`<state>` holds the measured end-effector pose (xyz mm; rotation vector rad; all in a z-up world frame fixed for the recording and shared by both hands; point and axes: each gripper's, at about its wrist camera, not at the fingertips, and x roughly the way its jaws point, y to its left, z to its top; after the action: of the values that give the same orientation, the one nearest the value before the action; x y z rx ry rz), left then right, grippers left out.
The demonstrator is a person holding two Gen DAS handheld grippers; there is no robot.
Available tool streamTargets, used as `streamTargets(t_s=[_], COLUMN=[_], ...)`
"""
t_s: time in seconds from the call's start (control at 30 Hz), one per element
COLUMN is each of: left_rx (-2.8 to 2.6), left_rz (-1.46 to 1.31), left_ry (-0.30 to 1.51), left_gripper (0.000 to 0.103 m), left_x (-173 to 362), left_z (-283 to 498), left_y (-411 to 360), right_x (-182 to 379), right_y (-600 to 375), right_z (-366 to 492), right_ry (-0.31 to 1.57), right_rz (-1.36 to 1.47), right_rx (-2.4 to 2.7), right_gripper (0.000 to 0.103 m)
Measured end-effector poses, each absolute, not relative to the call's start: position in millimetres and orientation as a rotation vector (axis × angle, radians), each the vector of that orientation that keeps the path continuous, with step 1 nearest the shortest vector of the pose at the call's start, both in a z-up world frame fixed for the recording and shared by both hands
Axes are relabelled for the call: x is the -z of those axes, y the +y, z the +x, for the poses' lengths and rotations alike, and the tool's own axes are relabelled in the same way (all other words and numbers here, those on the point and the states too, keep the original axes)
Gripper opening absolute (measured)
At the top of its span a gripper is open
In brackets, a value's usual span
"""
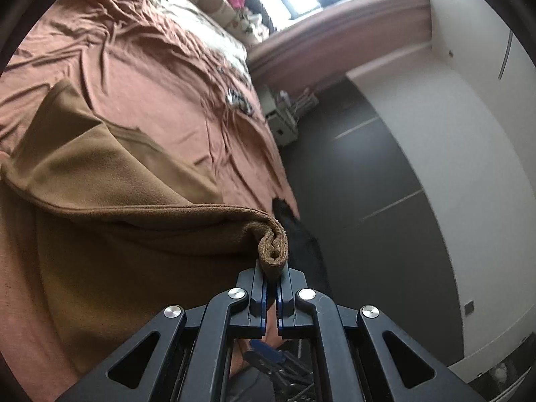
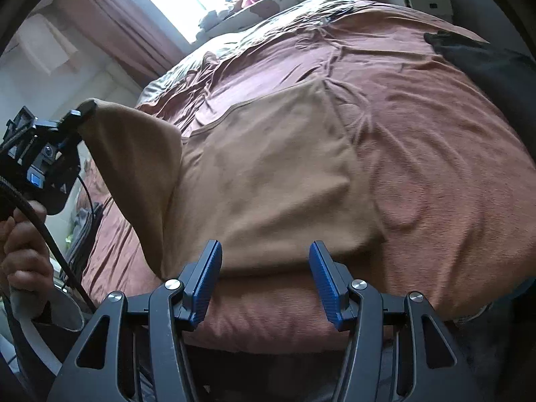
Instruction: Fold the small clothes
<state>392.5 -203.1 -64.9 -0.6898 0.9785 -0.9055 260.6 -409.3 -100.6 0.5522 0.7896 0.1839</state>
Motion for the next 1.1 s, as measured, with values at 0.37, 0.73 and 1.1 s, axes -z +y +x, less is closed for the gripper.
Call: streamTargets(t_s=[0.37,0.73,1.1], left_rx=[0.965,0.980,0.971], left_rz=[-0.589,-0.527,-0.516], left_ry=[1.113,1.233,1.330], left_gripper=[0.003,0.003,0.018], left_x=[99.3,137.0,164.5], left_z=[385.3,362.1,355.2], left_y=[-281.2,-313.6,-331.1], right_x=[107.4,118.2,121.1], right_y=[-447.8,-451.1,-446.3], right_z=[244.2,250.2,256.9], right_ry=[0.769,0.774,0.762], right_rz=[0.610,0.620,0.588], right_rx=[-0.145,-0.189,-0.244], right_gripper=[0.052,0.052,0.052])
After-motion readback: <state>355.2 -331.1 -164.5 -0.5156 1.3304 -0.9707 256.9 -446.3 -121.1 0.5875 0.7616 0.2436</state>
